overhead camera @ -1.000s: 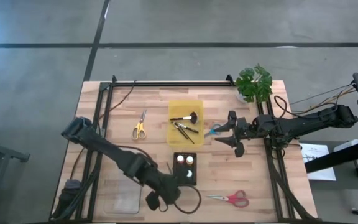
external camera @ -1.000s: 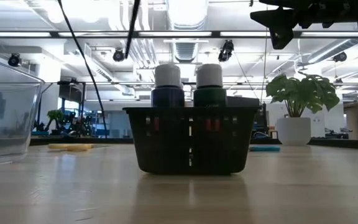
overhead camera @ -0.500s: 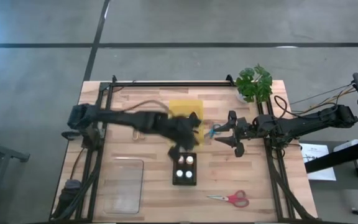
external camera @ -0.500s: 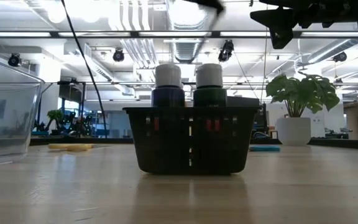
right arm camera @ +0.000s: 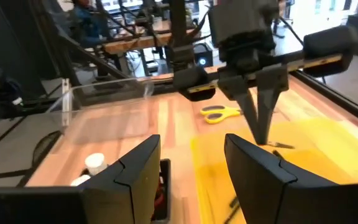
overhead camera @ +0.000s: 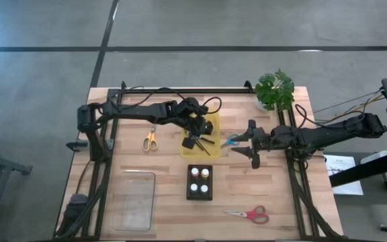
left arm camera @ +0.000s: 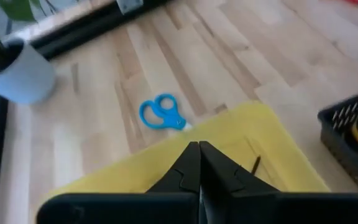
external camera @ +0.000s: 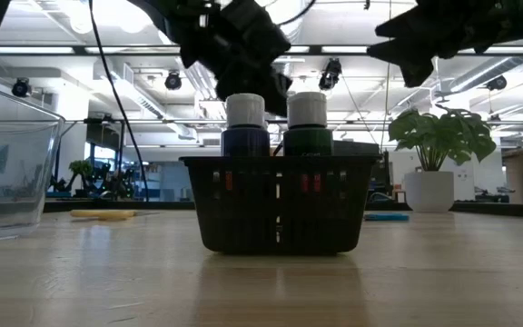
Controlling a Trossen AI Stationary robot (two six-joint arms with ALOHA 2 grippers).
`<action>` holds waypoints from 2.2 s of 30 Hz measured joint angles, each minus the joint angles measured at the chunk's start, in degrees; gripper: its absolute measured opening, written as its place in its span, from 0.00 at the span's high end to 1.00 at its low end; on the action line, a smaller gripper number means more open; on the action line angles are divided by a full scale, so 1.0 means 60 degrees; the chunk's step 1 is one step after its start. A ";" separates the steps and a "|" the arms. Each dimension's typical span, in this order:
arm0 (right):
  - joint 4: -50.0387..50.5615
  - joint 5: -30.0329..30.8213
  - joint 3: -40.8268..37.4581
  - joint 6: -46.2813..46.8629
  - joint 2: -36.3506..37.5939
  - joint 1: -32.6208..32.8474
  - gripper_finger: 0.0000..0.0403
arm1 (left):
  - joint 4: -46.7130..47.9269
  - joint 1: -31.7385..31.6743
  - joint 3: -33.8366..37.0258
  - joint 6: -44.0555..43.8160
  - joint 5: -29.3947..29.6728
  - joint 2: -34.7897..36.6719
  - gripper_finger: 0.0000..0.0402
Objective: Pick & Place Paint Supplies
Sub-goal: Put the silver eyeshadow brush into the yellow bin, then put the red scissors into the transparent bin
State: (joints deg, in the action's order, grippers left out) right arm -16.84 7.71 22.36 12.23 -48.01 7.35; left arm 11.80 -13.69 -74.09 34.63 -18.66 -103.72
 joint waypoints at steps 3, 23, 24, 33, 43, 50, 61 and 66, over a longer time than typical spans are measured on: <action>-0.0005 0.0068 -0.0134 0.0072 -0.0004 0.0000 0.56 | -0.0110 -0.0066 0.0148 0.0085 0.0006 0.0000 0.92; 0.1348 -0.0297 -0.0443 0.2643 -0.0051 0.0838 0.56 | -0.0438 0.2130 0.0229 0.1364 -0.1078 0.1676 0.70; 0.1356 -0.0293 -0.0471 0.2913 -0.0095 0.1121 0.56 | -0.0392 0.2399 0.0226 0.1458 -0.1075 0.1892 0.70; 0.1348 0.0543 -0.0150 0.6411 -0.1234 0.4264 0.56 | 0.1023 0.4411 0.0234 0.1725 0.0509 0.2754 0.70; 0.6112 0.2689 0.4073 0.7496 -0.4226 0.6687 0.56 | 0.0933 0.5185 0.0532 0.1207 0.2208 0.2747 0.70; 1.1467 0.2810 0.7542 0.8782 -0.6926 0.7046 0.56 | 0.0845 0.5187 0.0532 0.0962 0.2841 0.2772 0.70; 1.2273 0.1013 0.8990 0.9306 -0.8892 0.7111 0.55 | 0.0876 0.5187 0.0529 0.0969 0.2910 0.2772 0.70; 1.2218 0.0937 0.9204 0.9799 -0.8885 0.7358 0.47 | 0.0900 0.5187 0.0531 0.0978 0.3116 0.2772 0.70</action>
State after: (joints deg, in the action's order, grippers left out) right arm 56.47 13.34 77.58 71.02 -101.32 51.50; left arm 17.20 17.43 -70.90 40.50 0.04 -87.09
